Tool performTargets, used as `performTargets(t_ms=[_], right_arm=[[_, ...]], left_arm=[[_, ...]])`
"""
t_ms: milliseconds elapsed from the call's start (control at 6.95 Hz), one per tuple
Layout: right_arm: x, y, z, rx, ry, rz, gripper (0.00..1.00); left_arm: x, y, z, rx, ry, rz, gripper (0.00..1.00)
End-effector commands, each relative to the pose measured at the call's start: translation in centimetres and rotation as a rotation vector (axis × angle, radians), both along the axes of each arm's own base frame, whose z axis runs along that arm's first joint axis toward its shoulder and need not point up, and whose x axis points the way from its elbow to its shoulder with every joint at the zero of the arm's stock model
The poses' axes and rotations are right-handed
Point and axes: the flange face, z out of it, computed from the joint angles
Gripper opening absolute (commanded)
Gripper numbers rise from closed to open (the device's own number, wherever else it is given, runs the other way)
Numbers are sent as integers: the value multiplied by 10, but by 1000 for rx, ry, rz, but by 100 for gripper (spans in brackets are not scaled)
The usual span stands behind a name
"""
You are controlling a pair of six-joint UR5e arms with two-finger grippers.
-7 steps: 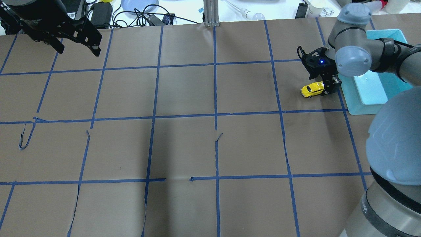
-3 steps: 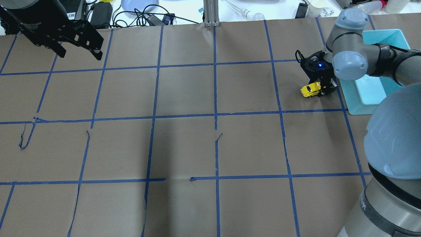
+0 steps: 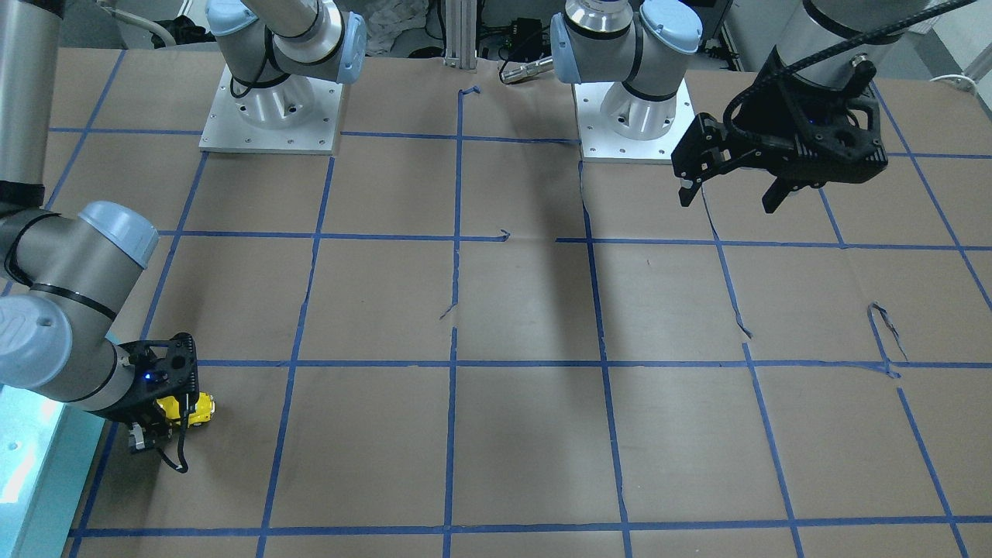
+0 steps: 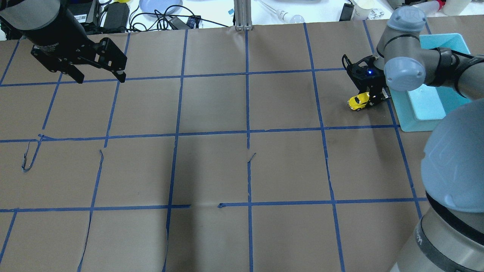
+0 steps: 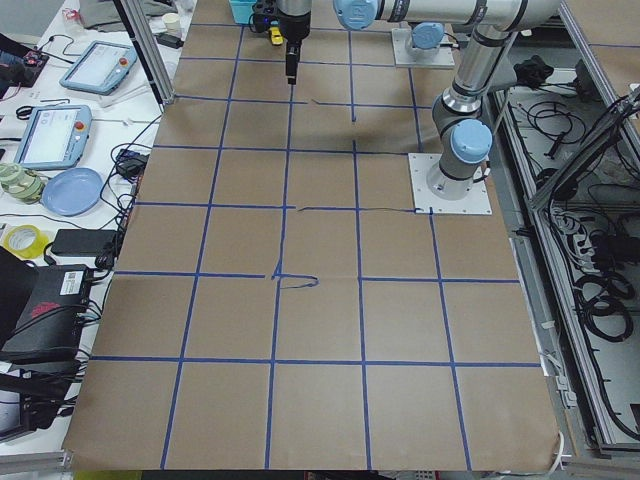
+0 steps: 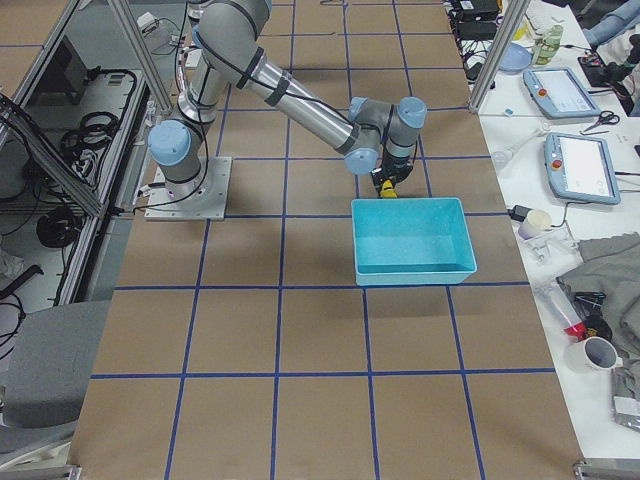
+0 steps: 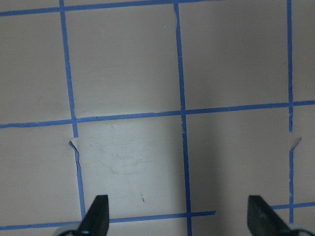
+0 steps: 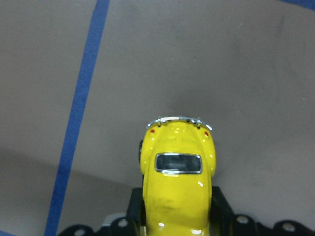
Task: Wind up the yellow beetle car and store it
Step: 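Close the right gripper on the yellow car and lift it, then carry the yellow car into the light-blue bin with the right gripper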
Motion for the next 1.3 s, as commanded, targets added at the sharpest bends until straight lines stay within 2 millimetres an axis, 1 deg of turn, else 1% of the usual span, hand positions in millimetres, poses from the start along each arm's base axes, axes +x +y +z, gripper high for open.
performTargets(t_ms=[0,144,288,432,576,720,864,1008,1152], right_arm=[[2,14,69,-32,13,-107,0],[2,21,105,-59,32,-178,0],[-6,18,122,-67,38,-181,0],[-62,19,116,-58,30,-243,0],[-112,19,109,-55,36,-271,0],[-129,18,101,-41,33,-194,0],[-163,20,81,-19,13,-230,0],[-187,12,54,-33,18,-203,0],[-202,10,32,-33,14,-139,0]], left_arm=[[-16,3,-4,5,-5,-23,100],[-17,5,-1,-3,-6,-35,100],[-17,5,-2,-3,-6,-35,100],[-17,4,-4,2,-6,-35,100],[-17,4,-3,0,-6,-37,100],[-17,5,-3,2,-7,-37,100],[-17,5,-3,0,-7,-35,100],[-16,5,-3,-1,-9,-35,100],[-16,5,-3,1,-9,-35,100]])
